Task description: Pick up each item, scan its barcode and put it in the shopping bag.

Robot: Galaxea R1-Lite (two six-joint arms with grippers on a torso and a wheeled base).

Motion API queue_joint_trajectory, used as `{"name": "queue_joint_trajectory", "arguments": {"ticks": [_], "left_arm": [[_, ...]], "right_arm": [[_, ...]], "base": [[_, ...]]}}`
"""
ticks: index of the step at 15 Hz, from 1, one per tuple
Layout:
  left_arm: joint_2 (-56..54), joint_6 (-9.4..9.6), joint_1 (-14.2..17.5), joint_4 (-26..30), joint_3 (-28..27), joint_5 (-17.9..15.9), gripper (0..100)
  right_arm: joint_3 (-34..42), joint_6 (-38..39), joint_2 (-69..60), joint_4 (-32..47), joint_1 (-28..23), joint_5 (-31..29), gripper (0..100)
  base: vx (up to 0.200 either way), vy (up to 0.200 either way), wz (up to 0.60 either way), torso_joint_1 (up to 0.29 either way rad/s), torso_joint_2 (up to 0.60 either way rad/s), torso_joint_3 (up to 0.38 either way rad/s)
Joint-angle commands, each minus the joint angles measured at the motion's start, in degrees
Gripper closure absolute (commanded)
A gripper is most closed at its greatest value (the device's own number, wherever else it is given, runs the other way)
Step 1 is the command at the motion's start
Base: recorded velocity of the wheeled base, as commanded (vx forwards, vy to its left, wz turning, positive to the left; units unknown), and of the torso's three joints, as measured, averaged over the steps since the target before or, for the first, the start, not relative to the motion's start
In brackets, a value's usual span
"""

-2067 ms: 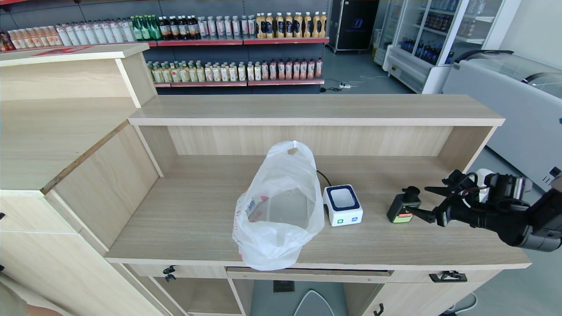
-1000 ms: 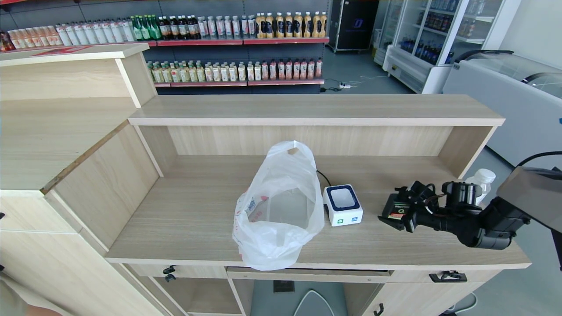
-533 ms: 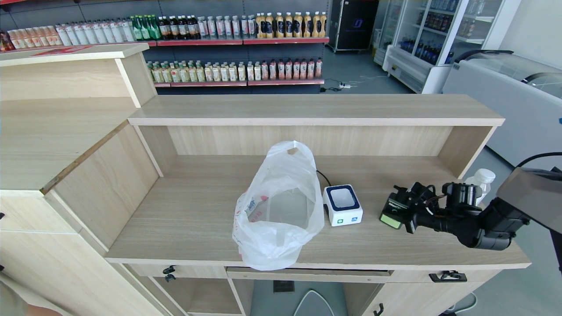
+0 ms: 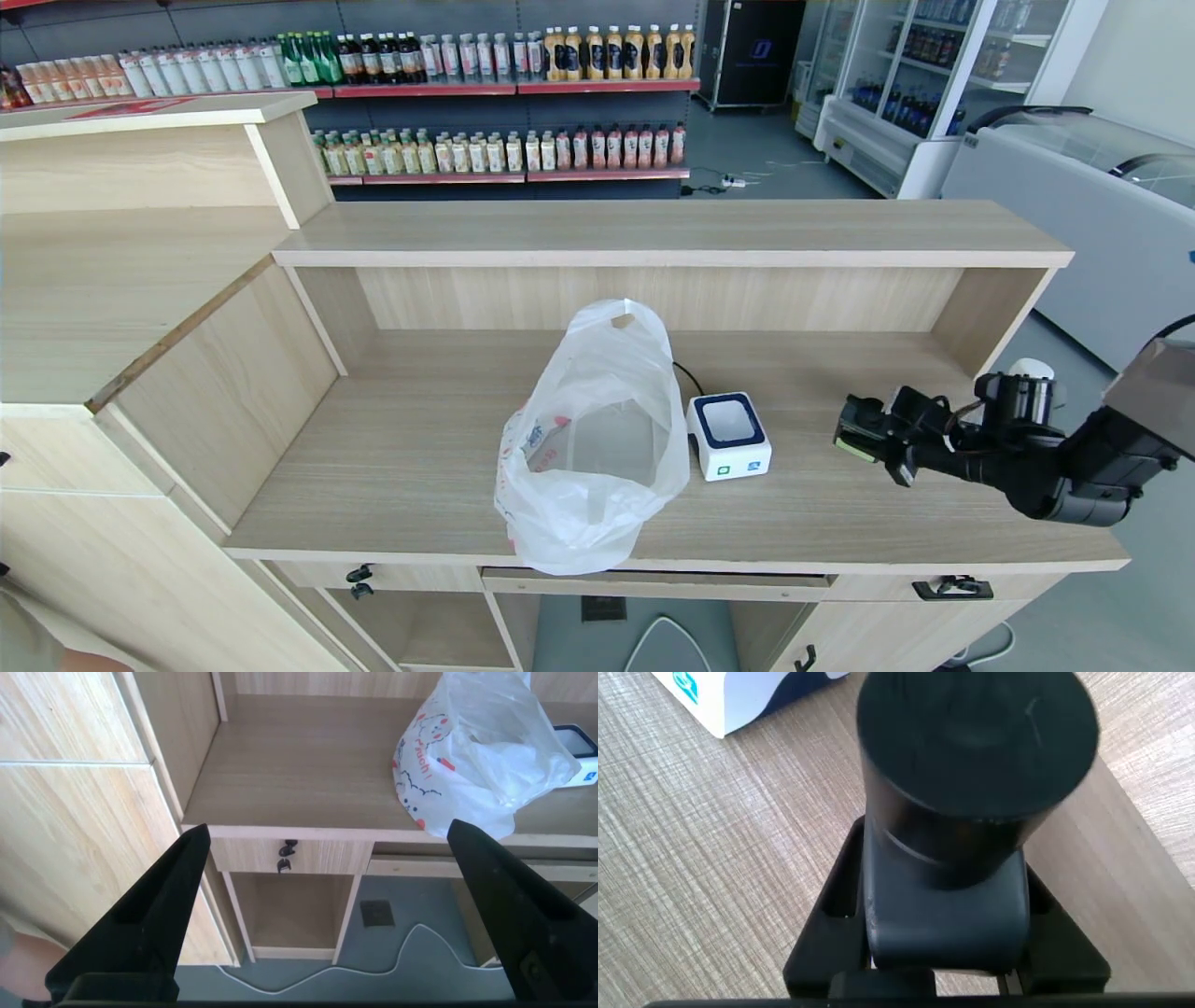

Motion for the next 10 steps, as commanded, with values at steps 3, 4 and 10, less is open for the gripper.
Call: {"name": "queue_joint_trajectory", "arguments": {"ticks": [3,4,10], "left_arm": [[-0.02,-0.04,0.00,0.02,0.00,-0.02,0],[-0.02,-0.04,0.00,0.02,0.00,-0.02,0],[-0.02,-0.04,0.00,0.02,0.00,-0.02,0]], "right_arm": [[6.55,-3.58,-14.73,-0.77,-0.85,0.15,100],[8.74,-3.58,-19.65,-0.77,-0.23,0.15,100],[24.30,-21.86,-45.49,-4.37,-0.67,9.73,100]], "base": [[0.000,0.000,0.00,0.000,0.00,0.000],[0.000,0.000,0.00,0.000,0.00,0.000],[0.000,0.000,0.00,0.000,0.00,0.000]]}}
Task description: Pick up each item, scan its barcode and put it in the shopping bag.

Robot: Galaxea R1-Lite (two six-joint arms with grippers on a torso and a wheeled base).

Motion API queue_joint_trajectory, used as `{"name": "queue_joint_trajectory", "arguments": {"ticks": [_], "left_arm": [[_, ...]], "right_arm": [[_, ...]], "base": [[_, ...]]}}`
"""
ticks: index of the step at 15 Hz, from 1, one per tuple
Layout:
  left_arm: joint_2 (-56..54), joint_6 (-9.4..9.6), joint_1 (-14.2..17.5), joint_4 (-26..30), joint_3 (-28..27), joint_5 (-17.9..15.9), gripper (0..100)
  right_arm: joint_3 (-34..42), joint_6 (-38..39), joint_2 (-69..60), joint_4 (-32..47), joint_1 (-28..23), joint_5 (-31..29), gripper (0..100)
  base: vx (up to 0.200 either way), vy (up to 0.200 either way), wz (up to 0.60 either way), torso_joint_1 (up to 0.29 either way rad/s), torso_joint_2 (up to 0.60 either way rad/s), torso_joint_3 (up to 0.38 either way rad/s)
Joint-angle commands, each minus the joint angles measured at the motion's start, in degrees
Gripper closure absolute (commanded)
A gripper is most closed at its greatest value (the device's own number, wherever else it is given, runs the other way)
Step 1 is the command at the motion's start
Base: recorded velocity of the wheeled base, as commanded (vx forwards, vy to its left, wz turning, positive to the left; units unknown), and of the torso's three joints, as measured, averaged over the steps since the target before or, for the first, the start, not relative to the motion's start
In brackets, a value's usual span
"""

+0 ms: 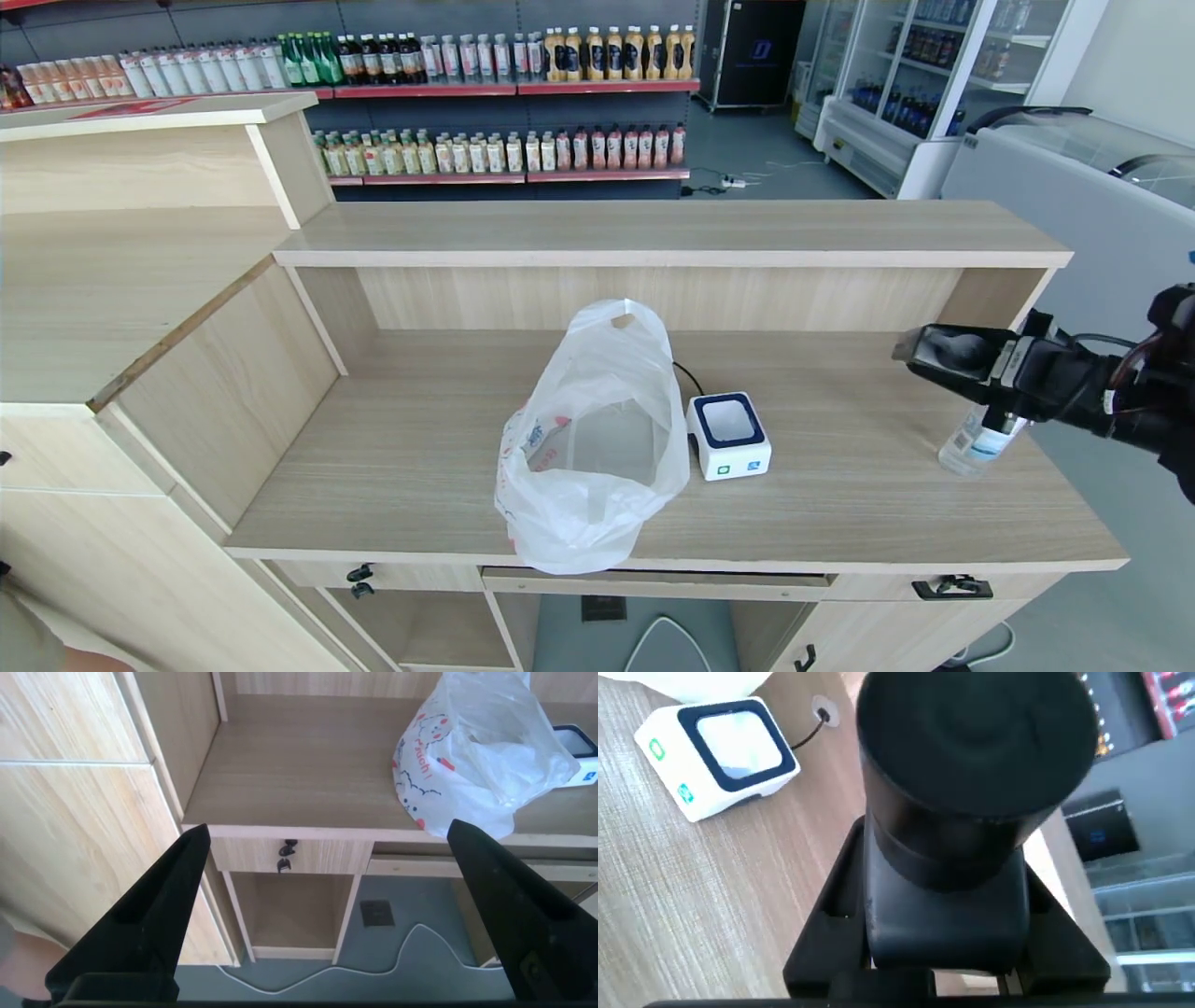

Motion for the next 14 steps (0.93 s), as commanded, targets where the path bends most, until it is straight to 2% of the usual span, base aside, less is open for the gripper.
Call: {"name": "queue_joint_trajectory", "arguments": {"ticks": [1,2,3,4,5,6,9,11,12,14], "left_arm": [[-0.02,-0.02,0.00,0.02,0.00,-0.02,0],[-0.02,-0.02,0.00,0.02,0.00,-0.02,0],[-0.02,-0.02,0.00,0.02,0.00,-0.02,0],[-0.02,-0.02,0.00,0.02,0.00,-0.02,0],[-0.02,-0.02,0.00,0.02,0.00,-0.02,0],[-0.02,-0.02,0.00,0.02,0.00,-0.02,0],[-0.02,-0.02,0.00,0.02,0.00,-0.02,0],[-0.02,-0.02,0.00,0.02,0.00,-0.02,0],[-0.02,-0.02,0.00,0.02,0.00,-0.02,0],[-0.02,-0.02,0.00,0.02,0.00,-0.02,0]], "right_arm": [[6.25,-11.77,-13.37,-6.49,-1.16,7.76,100],[6.25,-14.05,-14.16,-8.51,-1.42,8.81,100],[9.15,-21.61,-16.62,-12.29,-0.72,10.30,100],[11.44,-28.82,-17.59,-12.20,1.57,10.04,100],[11.79,-32.34,-17.94,-12.02,2.62,10.04,100],[11.79,-41.74,-19.26,-12.29,7.02,10.83,100],[12.76,-55.36,-21.02,-16.42,15.54,13.03,100],[13.02,-60.37,-21.63,-16.33,20.55,12.94,100],[13.11,-63.27,-23.30,-15.72,25.83,12.77,100],[13.81,-65.47,-26.47,-13.96,31.54,12.68,100]], "base": [[0.000,0.000,0.00,0.000,0.00,0.000],[0.000,0.000,0.00,0.000,0.00,0.000],[0.000,0.000,0.00,0.000,0.00,0.000],[0.000,0.000,0.00,0.000,0.00,0.000],[0.000,0.000,0.00,0.000,0.00,0.000],[0.000,0.000,0.00,0.000,0.00,0.000],[0.000,0.000,0.00,0.000,0.00,0.000],[0.000,0.000,0.00,0.000,0.00,0.000],[0.000,0.000,0.00,0.000,0.00,0.000],[0.000,0.000,0.00,0.000,0.00,0.000]]}}
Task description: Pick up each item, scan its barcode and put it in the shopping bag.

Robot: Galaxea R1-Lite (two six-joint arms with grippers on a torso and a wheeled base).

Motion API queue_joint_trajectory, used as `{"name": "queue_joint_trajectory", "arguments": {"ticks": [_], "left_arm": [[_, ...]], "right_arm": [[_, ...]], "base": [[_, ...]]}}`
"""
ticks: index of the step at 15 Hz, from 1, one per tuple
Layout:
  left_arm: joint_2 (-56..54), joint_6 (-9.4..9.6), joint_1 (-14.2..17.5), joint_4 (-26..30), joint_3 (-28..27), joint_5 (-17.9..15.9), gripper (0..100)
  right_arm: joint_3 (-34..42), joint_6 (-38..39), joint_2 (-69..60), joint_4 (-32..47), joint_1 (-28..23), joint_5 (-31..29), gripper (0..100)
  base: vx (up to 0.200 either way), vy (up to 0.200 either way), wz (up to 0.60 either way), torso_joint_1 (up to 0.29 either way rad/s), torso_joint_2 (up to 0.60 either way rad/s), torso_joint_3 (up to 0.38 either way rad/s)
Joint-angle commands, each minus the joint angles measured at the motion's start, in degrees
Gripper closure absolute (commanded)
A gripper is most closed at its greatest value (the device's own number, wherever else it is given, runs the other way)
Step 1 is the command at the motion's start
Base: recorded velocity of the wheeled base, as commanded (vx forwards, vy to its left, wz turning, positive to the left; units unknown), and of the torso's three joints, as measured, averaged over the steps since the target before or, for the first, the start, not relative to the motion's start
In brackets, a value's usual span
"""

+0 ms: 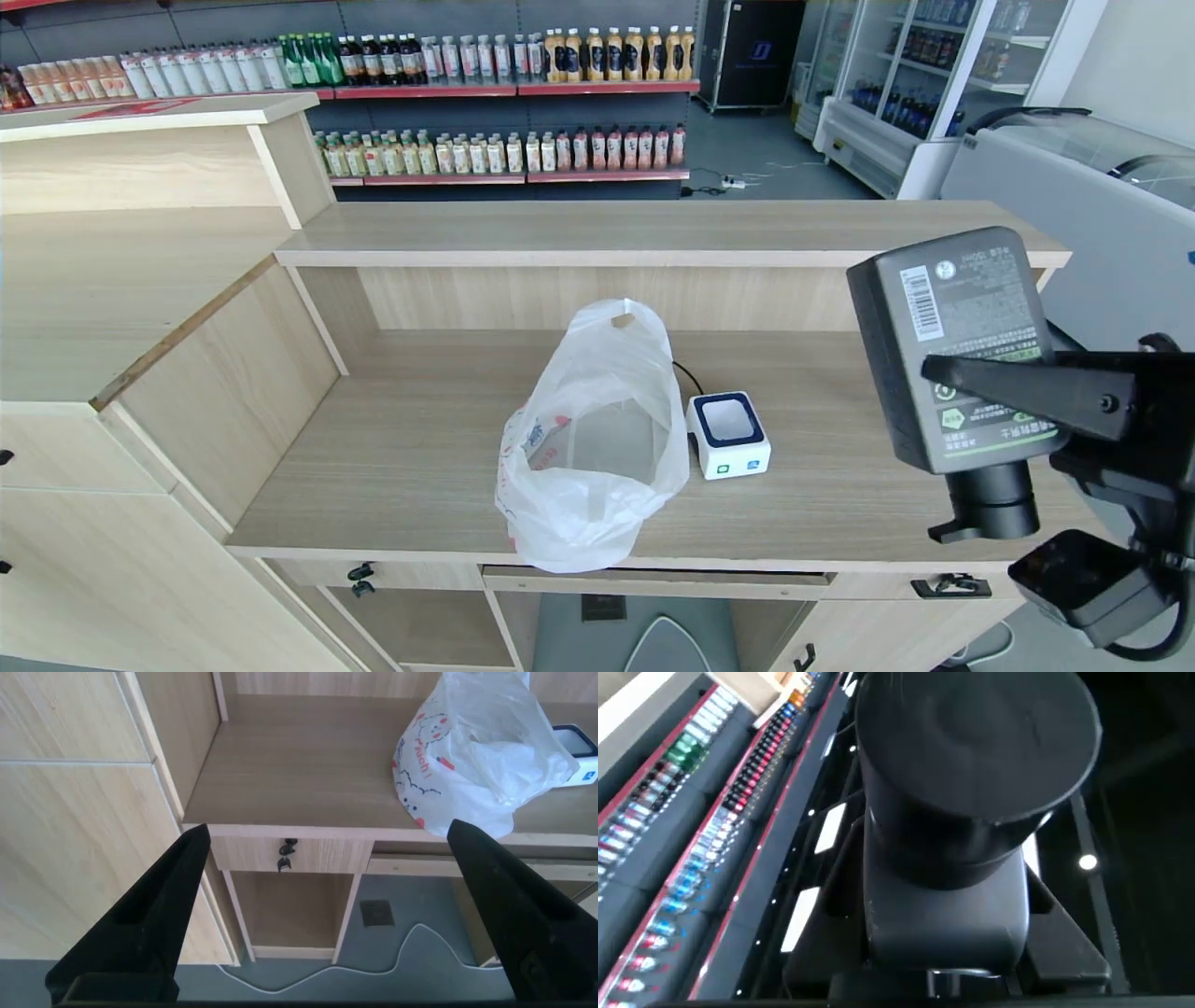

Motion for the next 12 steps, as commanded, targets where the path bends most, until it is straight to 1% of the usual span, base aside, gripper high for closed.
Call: {"name": "queue_joint_trajectory", "arguments": {"ticks": [1,2,4,6,9,12], "left_arm": [[-0.01,-0.02,0.00,0.02,0.00,0.00,0],[-0.01,-0.02,0.00,-0.07,0.00,0.00,0],[-0.01,-0.02,0.00,0.02,0.00,0.00,0],[-0.01,-0.02,0.00,0.02,0.00,0.00,0],[-0.01,-0.02,0.00,0.02,0.00,0.00,0],[-0.01,-0.02,0.00,0.02,0.00,0.00,0]], "right_arm": [[0.81,-1.90,-4.24,2.84,5.42,0.00,100],[0.72,-3.66,-6.09,7.59,7.53,0.00,100],[0.54,-4.45,-9.34,13.74,8.06,-0.17,100],[0.63,-4.54,-11.19,16.02,7.79,-0.09,100],[0.63,-4.28,-12.42,16.46,7.79,-0.09,100],[0.72,-4.45,-13.56,18.66,7.79,0.09,100]], "base": [[0.000,0.000,0.00,0.000,0.00,0.000],[0.000,0.000,0.00,0.000,0.00,0.000],[0.000,0.000,0.00,0.000,0.00,0.000],[0.000,0.000,0.00,0.000,0.00,0.000],[0.000,0.000,0.00,0.000,0.00,0.000],[0.000,0.000,0.00,0.000,0.00,0.000]]}}
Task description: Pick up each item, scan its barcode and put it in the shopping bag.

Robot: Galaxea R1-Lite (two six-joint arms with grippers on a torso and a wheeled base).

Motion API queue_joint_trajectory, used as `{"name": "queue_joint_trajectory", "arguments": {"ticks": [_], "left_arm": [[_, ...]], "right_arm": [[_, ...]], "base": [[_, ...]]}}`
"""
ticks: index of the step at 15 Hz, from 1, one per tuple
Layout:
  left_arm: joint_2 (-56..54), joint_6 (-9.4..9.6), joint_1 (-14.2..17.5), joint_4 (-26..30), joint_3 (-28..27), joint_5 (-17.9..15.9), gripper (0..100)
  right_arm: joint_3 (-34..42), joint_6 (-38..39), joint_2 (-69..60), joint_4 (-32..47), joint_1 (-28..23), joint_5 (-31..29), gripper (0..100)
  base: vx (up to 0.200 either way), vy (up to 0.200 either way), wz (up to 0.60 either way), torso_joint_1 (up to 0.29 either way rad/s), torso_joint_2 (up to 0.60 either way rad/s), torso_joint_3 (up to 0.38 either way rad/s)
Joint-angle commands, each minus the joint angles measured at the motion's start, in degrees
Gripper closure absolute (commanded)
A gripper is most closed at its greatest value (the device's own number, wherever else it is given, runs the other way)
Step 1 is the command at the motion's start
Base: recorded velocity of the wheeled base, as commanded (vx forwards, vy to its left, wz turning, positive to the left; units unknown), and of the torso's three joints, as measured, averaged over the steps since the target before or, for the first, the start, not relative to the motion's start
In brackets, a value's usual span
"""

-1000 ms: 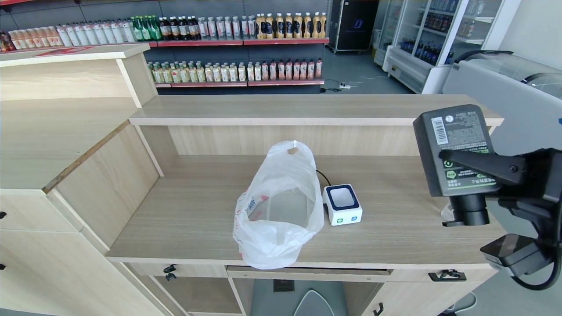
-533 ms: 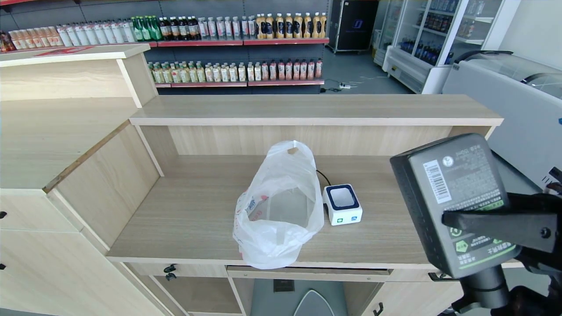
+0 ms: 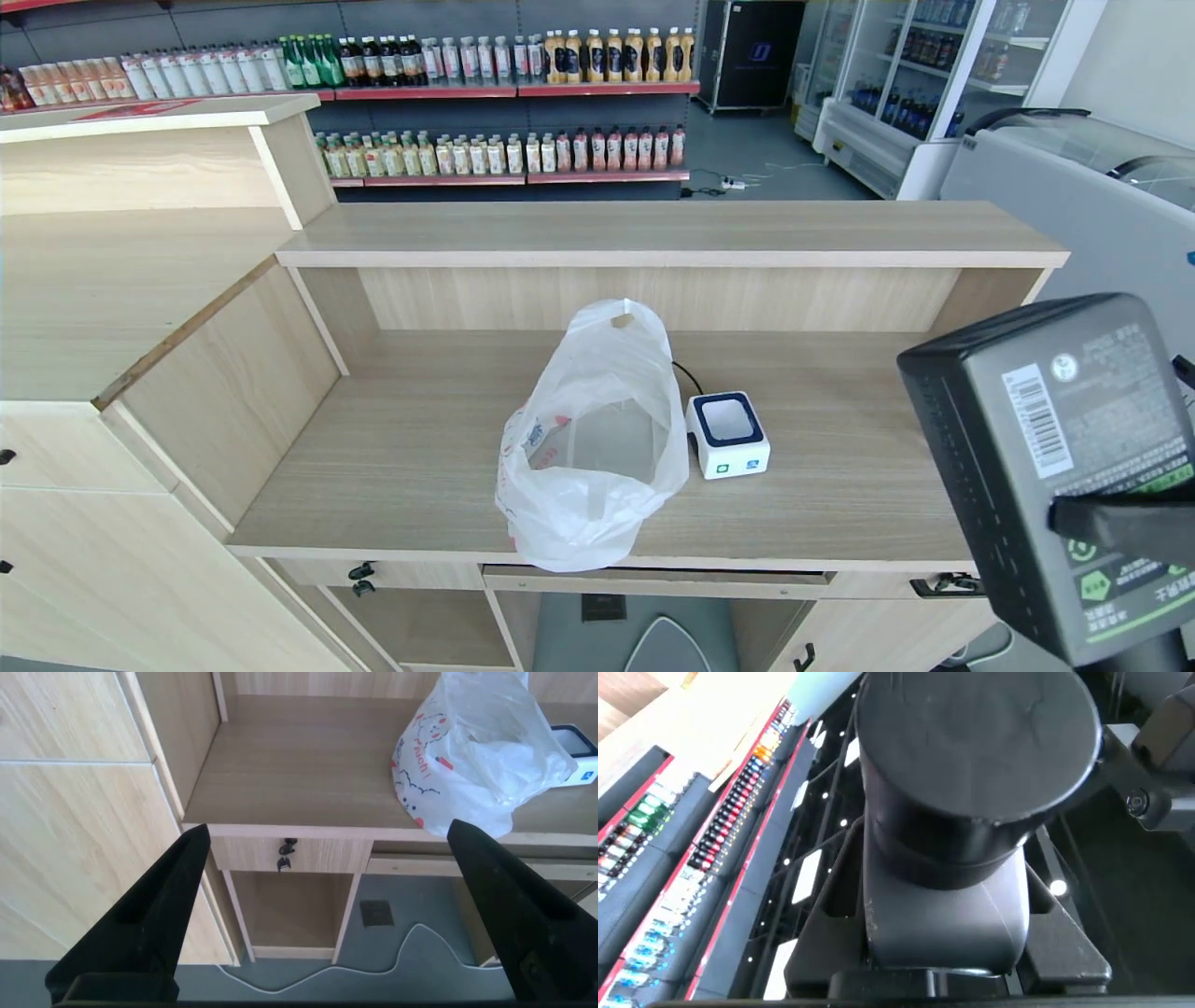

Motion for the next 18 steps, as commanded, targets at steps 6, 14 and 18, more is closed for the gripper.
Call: {"name": "queue_joint_trajectory", "arguments": {"ticks": [6,14,18], "left_arm": [[-0.01,-0.02,0.00,0.02,0.00,0.00,0],[-0.01,-0.02,0.00,0.02,0.00,0.00,0],[-0.01,-0.02,0.00,0.02,0.00,0.00,0]], "right_arm": [[0.18,-2.48,-3.75,5.23,-1.33,3.56,100],[0.09,-3.00,-4.89,6.28,-2.21,3.56,100],[0.18,-3.09,-5.42,6.37,-2.21,3.56,100]], "base": [[0.000,0.000,0.00,0.000,0.00,0.000],[0.000,0.000,0.00,0.000,0.00,0.000],[0.000,0.000,0.00,0.000,0.00,0.000]]}}
